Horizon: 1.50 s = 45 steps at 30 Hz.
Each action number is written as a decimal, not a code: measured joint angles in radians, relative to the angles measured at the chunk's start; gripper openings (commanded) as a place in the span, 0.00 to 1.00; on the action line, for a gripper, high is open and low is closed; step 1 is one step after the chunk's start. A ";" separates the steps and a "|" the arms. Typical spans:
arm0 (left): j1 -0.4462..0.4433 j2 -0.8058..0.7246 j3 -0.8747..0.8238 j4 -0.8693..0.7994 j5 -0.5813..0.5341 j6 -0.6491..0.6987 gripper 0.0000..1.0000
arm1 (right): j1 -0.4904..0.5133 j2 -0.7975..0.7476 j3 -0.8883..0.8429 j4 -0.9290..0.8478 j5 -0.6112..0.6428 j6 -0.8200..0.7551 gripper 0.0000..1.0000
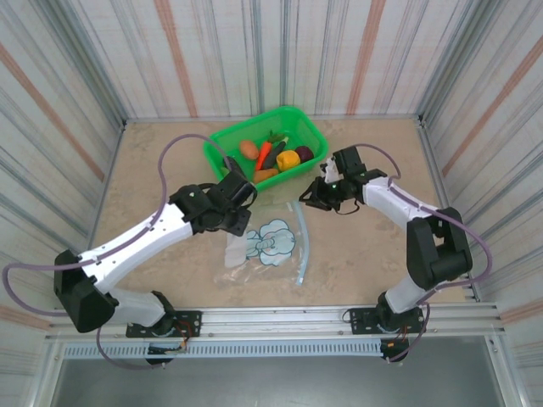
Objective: Place the food in the zip-top bag and seal the zipper
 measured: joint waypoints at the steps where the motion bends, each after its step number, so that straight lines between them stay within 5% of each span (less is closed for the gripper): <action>1: 0.000 -0.017 -0.012 0.001 0.006 -0.004 0.45 | -0.010 0.031 0.015 -0.008 -0.009 -0.020 0.36; 11: 0.000 -0.078 -0.022 -0.009 0.019 -0.007 0.45 | -0.035 0.183 -0.037 0.038 -0.136 -0.047 0.34; 19: 0.000 -0.079 -0.021 -0.013 0.040 -0.009 0.45 | -0.017 0.228 -0.057 0.192 -0.230 0.047 0.00; 22: 0.000 -0.077 -0.012 -0.019 0.063 -0.023 0.45 | -0.012 0.225 -0.069 0.222 -0.231 0.097 0.00; 26: -0.019 -0.059 0.040 -0.027 0.105 -0.062 0.50 | 0.017 0.137 -0.100 0.224 -0.169 0.194 0.00; 29: -0.060 -0.027 0.097 -0.026 0.130 -0.106 0.79 | 0.057 0.025 -0.101 0.198 -0.093 0.287 0.00; 36: -0.156 0.050 0.179 -0.026 0.136 -0.228 0.79 | 0.170 -0.243 -0.093 0.118 0.125 0.514 0.00; 45: -0.235 0.121 0.235 -0.014 0.117 -0.333 0.77 | 0.289 -0.277 -0.004 0.014 0.282 0.710 0.00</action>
